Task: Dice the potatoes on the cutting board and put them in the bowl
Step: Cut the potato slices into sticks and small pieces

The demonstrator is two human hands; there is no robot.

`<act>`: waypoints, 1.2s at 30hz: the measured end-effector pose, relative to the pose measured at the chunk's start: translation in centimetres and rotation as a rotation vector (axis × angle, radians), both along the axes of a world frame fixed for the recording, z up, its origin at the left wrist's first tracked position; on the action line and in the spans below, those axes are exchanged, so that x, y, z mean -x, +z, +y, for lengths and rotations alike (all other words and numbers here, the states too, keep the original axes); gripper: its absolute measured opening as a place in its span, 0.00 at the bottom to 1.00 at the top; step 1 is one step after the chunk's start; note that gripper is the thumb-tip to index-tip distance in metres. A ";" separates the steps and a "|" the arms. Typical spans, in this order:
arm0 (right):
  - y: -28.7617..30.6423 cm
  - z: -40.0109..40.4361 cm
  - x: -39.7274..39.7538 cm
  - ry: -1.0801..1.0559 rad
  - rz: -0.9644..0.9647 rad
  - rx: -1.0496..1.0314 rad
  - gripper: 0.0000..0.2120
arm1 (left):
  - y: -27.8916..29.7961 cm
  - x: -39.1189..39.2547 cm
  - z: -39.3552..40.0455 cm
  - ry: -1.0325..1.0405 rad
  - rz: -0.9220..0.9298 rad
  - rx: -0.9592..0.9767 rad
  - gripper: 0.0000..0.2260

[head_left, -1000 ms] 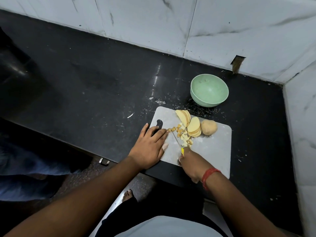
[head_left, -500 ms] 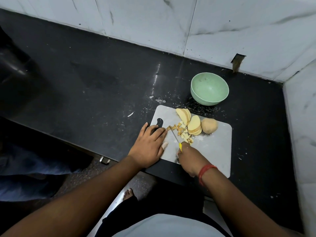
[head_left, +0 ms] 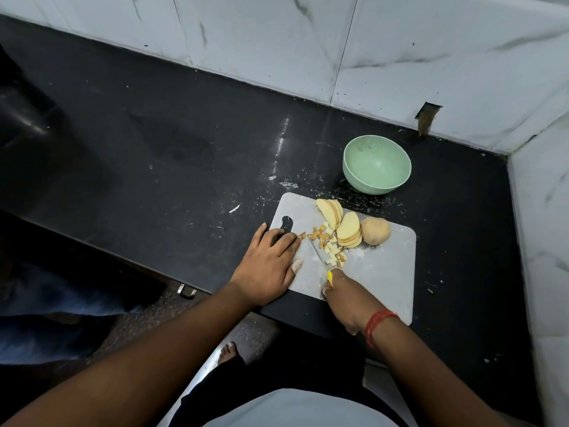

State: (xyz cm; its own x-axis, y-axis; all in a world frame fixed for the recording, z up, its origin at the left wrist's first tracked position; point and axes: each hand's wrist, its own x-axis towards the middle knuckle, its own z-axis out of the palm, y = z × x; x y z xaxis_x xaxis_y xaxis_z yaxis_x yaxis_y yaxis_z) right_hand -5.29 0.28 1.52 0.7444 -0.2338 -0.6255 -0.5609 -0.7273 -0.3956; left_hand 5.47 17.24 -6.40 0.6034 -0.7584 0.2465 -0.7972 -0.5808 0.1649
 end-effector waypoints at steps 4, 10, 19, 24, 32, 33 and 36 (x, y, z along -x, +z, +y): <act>-0.2 0.2 0.3 -0.033 -0.001 -0.006 0.10 | -0.1 0.1 0.1 -0.010 0.012 0.006 0.25; 0.6 1.1 -0.8 -0.038 -0.057 0.000 0.04 | 0.0 0.1 0.2 0.009 0.013 0.025 0.24; 1.0 1.5 -2.8 0.034 0.062 0.015 0.05 | 0.0 0.0 0.0 0.007 -0.020 -0.003 0.25; 0.5 1.3 -1.4 -0.013 0.052 -0.008 0.10 | -0.1 0.1 -0.1 -0.002 -0.041 -0.020 0.25; 0.2 1.1 0.4 -0.045 0.079 0.000 0.06 | 0.0 0.2 -0.1 0.004 -0.018 -0.024 0.27; 0.5 1.1 0.5 -0.058 0.061 -0.011 0.05 | -0.1 0.2 -0.1 0.001 -0.014 -0.020 0.27; 1.2 1.3 0.1 -0.069 -0.017 -0.024 0.05 | -0.1 0.3 -0.1 -0.023 -0.012 -0.015 0.27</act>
